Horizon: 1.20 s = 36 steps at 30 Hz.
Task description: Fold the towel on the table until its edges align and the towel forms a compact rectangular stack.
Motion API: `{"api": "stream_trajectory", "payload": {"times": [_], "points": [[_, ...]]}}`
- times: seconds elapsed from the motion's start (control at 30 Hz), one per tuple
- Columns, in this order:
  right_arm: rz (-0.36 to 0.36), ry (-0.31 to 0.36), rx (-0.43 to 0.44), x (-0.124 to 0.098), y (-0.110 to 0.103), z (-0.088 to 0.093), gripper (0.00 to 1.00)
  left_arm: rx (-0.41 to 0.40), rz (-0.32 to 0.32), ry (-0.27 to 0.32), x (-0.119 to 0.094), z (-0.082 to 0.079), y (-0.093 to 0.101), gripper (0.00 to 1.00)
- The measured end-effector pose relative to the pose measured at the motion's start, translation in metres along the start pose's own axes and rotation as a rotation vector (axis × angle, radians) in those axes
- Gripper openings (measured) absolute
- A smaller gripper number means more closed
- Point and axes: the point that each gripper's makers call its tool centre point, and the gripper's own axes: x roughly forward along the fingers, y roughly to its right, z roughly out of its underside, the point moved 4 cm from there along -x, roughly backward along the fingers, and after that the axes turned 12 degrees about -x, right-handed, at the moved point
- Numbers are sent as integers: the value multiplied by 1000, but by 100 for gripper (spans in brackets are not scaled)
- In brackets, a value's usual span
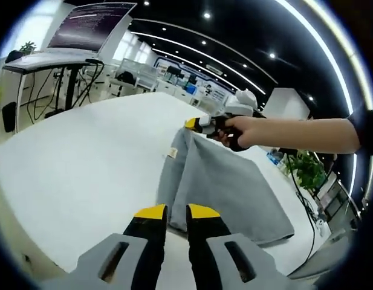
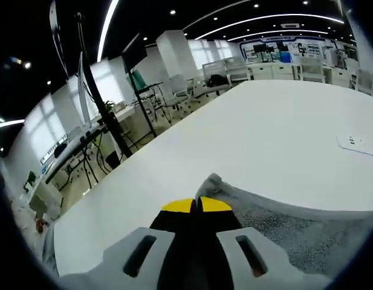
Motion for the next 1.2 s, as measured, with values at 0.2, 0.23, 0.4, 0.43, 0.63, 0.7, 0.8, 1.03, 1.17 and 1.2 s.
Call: {"api": "stream_trajectory", "payload": {"times": [0.2,0.23,0.4,0.43,0.63,0.7,0.8,1.03,1.17,1.2], "points": [[-28,14,-36,3,-2,-5,6,83,-25,-61,10,5,2,15],[-31,16,-49,1,-3,-6,7,94,-31,-71,12,6,2,15],[-32,15,-66,-3,4,-7,7,161,-69,-106,19,11,-5,15],[-31,14,-67,-5,6,-6,7,181,-74,-118,20,11,-5,15],[-10,2,-64,-20,18,1,8,346,-141,-187,23,10,-9,8],[16,-3,-88,-27,26,2,9,366,-144,-189,24,11,-8,7],[27,-2,-94,-38,33,3,11,374,-137,-193,24,14,-6,3],[69,-13,-126,-76,67,-1,12,425,-160,-201,21,12,-5,3],[110,-3,-120,-95,96,-7,13,434,-170,-206,21,9,-1,3],[126,-8,-118,-101,105,-7,14,437,-174,-208,21,9,-2,3]]}}
